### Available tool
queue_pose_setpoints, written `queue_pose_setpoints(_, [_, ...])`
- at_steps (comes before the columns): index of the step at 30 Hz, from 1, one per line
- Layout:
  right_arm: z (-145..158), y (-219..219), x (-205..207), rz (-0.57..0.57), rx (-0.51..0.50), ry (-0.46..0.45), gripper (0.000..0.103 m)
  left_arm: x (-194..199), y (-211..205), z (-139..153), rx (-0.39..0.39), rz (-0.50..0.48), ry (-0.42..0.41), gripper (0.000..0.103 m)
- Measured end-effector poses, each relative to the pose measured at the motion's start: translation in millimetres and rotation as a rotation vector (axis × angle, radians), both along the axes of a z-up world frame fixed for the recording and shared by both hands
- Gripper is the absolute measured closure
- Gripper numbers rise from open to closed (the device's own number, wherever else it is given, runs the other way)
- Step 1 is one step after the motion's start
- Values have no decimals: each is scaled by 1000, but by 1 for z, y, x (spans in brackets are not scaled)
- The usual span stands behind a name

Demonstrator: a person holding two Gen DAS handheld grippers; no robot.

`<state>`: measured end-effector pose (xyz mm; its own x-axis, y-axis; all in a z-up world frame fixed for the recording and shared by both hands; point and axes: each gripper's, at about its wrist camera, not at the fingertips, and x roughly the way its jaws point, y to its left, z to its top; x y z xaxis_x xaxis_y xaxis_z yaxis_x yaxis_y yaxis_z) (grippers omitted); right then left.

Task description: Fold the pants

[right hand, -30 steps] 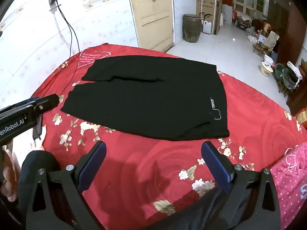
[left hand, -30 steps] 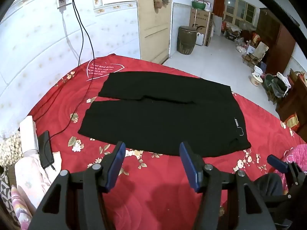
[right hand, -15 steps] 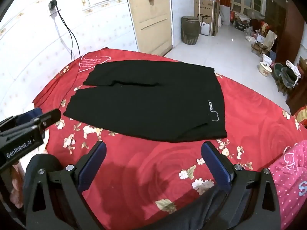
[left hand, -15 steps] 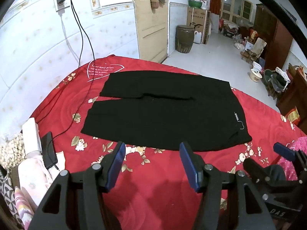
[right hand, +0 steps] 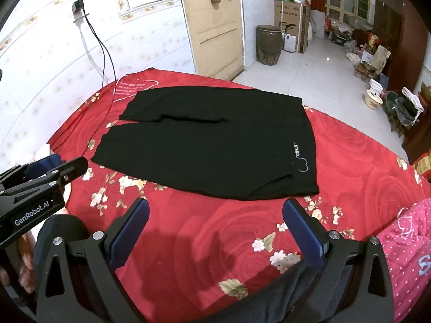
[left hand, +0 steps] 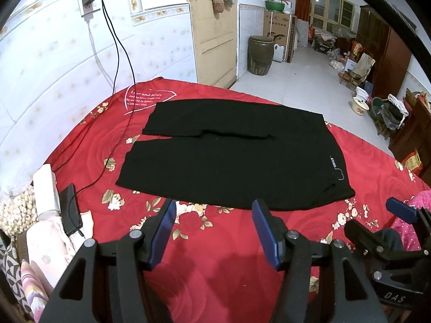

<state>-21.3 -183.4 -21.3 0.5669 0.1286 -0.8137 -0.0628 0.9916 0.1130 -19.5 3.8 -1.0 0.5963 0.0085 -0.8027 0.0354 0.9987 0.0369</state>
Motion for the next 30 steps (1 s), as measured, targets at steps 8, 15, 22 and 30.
queue_pose_setpoints(8, [0, 0, -1, -2, 12, 6, 3, -1, 0, 0, -9, 4, 4, 42])
queue_pose_setpoints(15, [1, 1, -1, 0, 11, 1, 3, -4, -1, 2, -23, 2, 5, 42])
queue_pose_setpoints(22, [1, 2, -1, 1, 14, 1, 3, -5, -3, 2, -30, -3, 6, 42])
queue_pose_setpoints(30, [3, 1, -1, 4, 14, 3, 3, -5, -3, 4, -45, -4, 1, 42])
